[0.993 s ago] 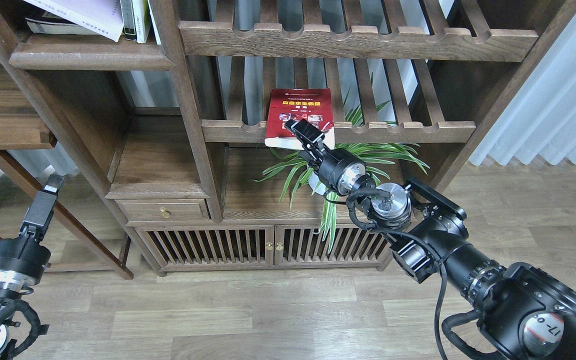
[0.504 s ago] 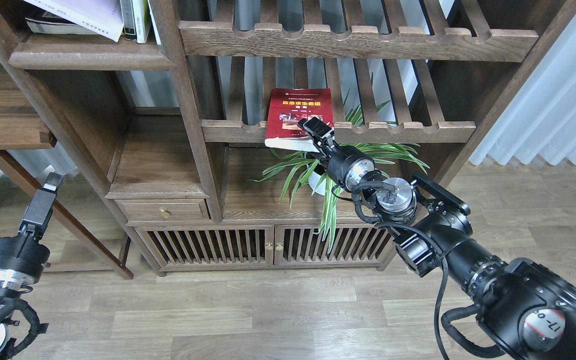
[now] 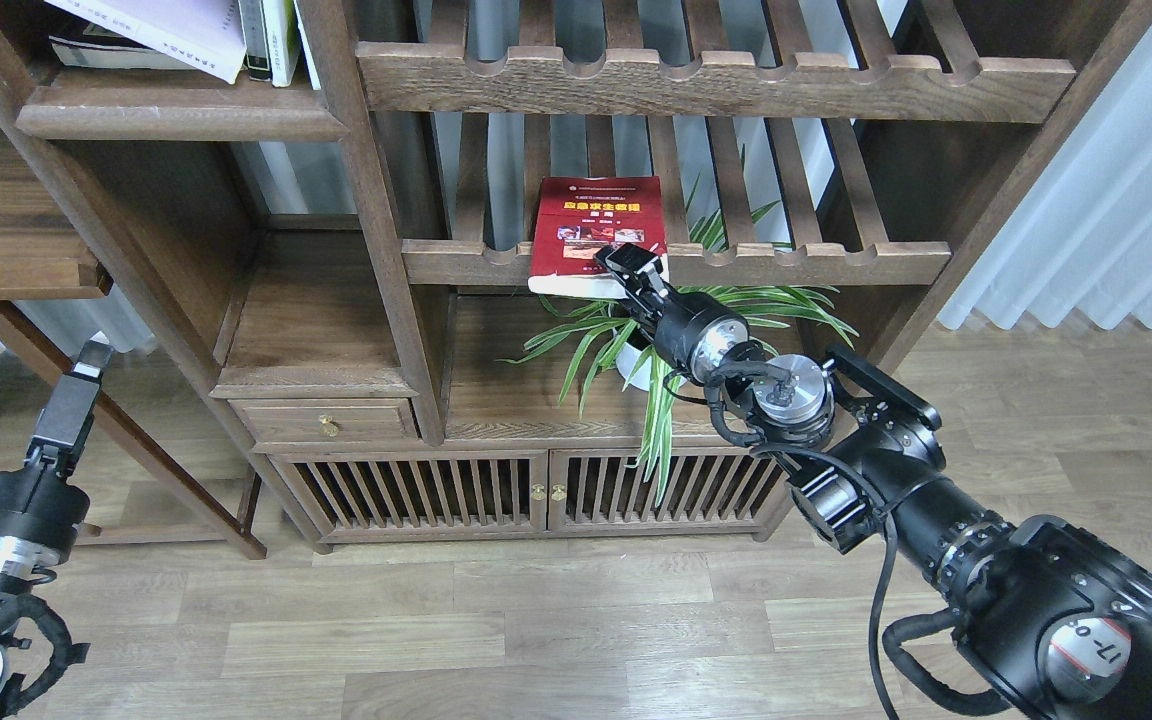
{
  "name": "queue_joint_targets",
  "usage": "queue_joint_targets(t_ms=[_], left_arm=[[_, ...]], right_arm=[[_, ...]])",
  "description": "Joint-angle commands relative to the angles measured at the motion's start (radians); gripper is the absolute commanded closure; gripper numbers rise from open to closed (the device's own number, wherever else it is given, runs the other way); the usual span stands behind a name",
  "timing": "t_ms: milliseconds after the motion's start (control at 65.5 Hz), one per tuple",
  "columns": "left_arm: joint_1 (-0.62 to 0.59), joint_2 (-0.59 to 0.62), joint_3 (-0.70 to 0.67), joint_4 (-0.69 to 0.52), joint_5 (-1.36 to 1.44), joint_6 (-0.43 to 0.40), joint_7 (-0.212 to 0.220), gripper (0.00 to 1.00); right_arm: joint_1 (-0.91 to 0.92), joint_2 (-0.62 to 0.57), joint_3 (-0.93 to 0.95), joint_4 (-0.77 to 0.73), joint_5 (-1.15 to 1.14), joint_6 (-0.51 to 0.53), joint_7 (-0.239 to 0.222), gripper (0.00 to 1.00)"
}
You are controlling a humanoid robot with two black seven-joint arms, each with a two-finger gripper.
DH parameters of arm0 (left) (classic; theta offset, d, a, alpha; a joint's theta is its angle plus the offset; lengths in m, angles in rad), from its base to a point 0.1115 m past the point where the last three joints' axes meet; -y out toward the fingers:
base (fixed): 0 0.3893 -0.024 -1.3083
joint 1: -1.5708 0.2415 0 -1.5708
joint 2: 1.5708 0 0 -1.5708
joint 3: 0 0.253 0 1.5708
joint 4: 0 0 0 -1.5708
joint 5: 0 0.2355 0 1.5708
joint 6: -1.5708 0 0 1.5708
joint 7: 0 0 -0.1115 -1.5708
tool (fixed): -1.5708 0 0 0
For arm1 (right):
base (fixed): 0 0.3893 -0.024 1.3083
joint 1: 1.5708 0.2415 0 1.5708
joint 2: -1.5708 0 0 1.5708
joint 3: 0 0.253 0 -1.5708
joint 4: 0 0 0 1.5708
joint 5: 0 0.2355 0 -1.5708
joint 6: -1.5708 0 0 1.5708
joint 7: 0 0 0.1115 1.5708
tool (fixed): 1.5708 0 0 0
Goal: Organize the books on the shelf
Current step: 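Grasp the top edge of the red book with the right gripper, then pull the red book off the shelf and lower it with the right gripper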
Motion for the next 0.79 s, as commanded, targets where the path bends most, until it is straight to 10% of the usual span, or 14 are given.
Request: queue_joint_targets(t_ms=[0, 458, 779], left_arm=[[0.002, 0.000, -0.001, 0.004, 0.001, 0.000, 0.001, 0.01], [0.001, -0.003, 0.002, 0.012, 0.001, 0.000, 0.000, 0.01], [-0.007, -0.015, 0.046, 0.070, -0.010, 0.000, 0.000, 0.01]], right_arm=[[0.000, 0.000, 0.001, 0.000, 0.006, 0.012, 0.000, 0.72], [-0.038, 0.000, 0.056, 0.029, 0.017, 0.076, -0.034, 0.92], [-0.362, 0.000, 0.130, 0.447, -0.002, 0.138, -0.117, 0.93]])
